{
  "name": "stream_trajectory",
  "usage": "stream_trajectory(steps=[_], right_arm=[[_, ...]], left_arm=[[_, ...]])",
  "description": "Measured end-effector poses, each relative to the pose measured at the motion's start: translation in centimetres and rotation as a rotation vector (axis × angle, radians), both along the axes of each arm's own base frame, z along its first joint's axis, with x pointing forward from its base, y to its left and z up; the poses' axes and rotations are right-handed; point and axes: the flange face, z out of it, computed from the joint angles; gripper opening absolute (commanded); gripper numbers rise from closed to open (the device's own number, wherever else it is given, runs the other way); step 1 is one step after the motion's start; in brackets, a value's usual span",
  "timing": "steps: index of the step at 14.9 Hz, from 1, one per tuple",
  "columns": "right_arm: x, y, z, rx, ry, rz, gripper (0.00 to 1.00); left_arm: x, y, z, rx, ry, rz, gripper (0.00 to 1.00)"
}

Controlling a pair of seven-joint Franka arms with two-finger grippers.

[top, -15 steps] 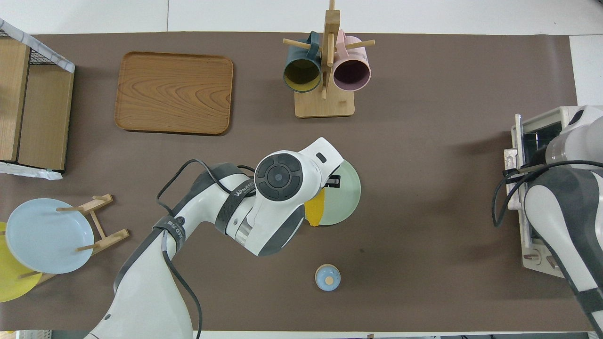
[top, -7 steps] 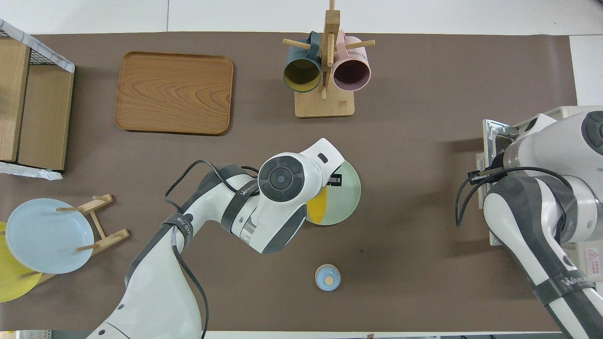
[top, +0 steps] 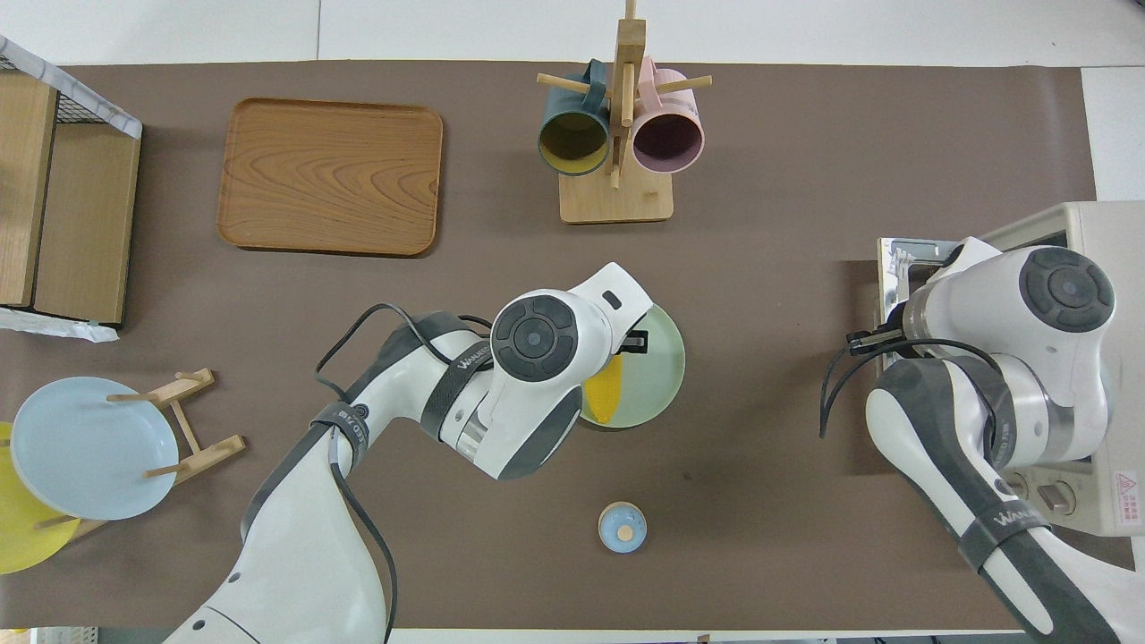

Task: Put corn in oven
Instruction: 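Open the left gripper and withdraw it from the corn on the plate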

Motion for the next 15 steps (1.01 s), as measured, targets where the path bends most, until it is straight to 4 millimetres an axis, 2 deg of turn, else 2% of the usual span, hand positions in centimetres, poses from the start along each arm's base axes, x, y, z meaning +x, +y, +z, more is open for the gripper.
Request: stream_trajectory(steps=[3, 5, 7, 9, 11, 13, 15], right_arm=[[0.1, 0.1, -0.4, 0.001, 0.002, -0.003, 0.00], [0.1, 0.1, -0.4, 0.001, 0.002, -0.004, 0.00], [0.1, 0.1, -0.4, 0.016, 0.002, -0.025, 0.00], [0.1, 0.2, -0.4, 0.033, 0.002, -0.039, 0.00], [0.0, 1.3, -0.4, 0.045, 0.003, -0.031, 0.00], [-0.1, 2.7, -0.4, 0.075, 0.006, -0.035, 0.00], [-0.3, 5.8, -0.1, 0.117, 0.007, -0.048, 0.00]], left_arm=[[0.7, 0.7, 0.4, 0.003, -0.003, 0.015, 1.00], [2.1, 2.4, 2.3, 0.009, 0.002, 0.039, 1.00], [4.0, 5.8, 6.0, 0.025, 0.015, 0.060, 1.00], [5.9, 10.2, 10.6, 0.047, 0.037, 0.072, 1.00], [7.2, 14.2, 14.3, 0.063, 0.056, 0.081, 1.00], [7.9, 17.3, 16.4, 0.072, 0.062, 0.079, 1.00], [8.5, 20.2, 17.8, 0.078, 0.063, 0.071, 1.00]])
